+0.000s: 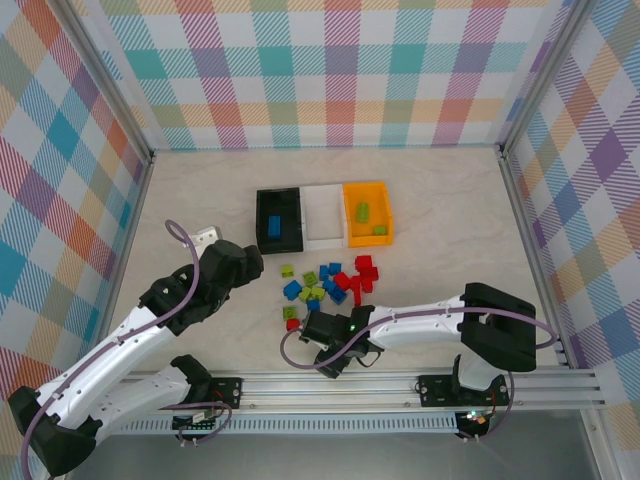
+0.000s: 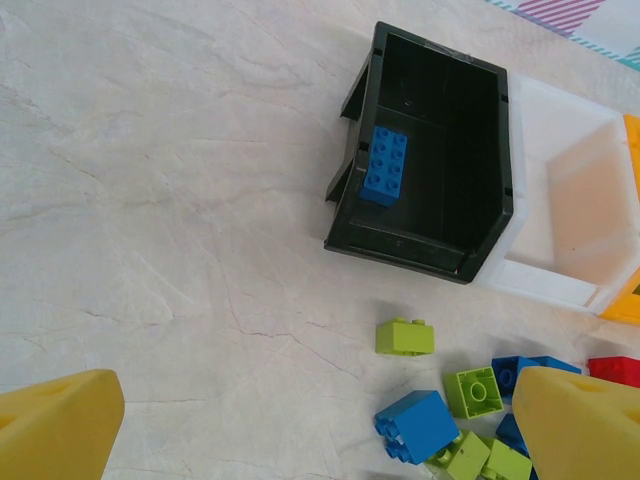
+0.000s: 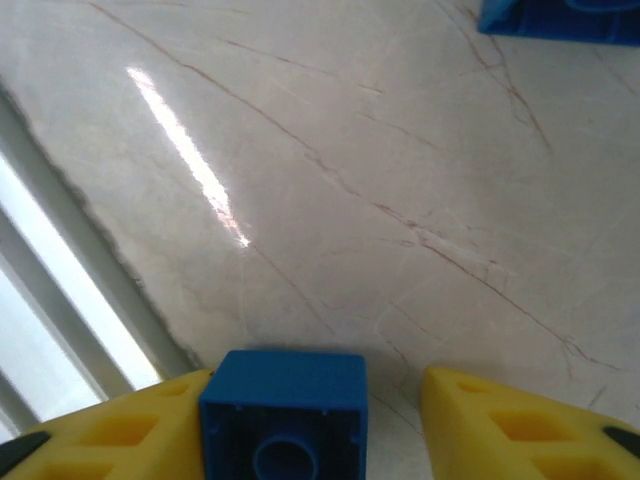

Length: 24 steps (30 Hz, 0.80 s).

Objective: Sort the legos into containers by color

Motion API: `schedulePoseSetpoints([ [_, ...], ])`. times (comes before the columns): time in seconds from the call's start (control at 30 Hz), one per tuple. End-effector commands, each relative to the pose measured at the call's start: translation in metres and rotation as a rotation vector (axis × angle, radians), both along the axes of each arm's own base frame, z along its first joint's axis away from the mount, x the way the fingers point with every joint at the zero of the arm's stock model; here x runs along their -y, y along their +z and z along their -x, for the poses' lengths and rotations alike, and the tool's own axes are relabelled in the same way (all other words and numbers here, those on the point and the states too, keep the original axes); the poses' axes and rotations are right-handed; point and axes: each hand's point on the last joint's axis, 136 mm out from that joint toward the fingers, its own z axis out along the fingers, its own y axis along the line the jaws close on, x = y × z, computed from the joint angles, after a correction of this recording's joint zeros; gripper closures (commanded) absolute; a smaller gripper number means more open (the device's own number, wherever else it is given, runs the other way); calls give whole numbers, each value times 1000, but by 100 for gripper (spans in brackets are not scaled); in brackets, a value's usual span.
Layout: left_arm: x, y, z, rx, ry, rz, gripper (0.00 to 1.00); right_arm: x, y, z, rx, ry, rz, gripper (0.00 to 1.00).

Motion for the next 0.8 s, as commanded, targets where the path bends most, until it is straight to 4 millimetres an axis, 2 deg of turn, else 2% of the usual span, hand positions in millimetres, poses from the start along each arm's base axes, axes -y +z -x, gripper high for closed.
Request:
schedulePoseSetpoints([
  [0.0,-7,-3,2,-2,16,-19,0,-5,0,1,0,11,-3,51],
  [0.17,-6,-3,2,-2,16,-12,0,-8,14,-7,41,-22,-44,57],
  [0.23,-6,-3,2,-4,16,-16,0,-12,29,-16,68,-44,-83,58],
  [0.33,-7,-6,1,-4,21,-17,0,-24,64,-43,123,-92,-173,60],
  [0.4,-6,-9,1,-9,27,-11,0,-36,93,-73,161,-148,-255,61],
  [0.53,-5,-17,1,-27,31,1,0,-64,137,-130,220,-233,-370,61],
  [0.63,-7,-21,4,-40,44,-6,0,-86,149,-176,228,-301,-402,61],
  [0.77,-10,-26,8,-48,46,5,0,-106,150,-236,230,-383,-416,60],
])
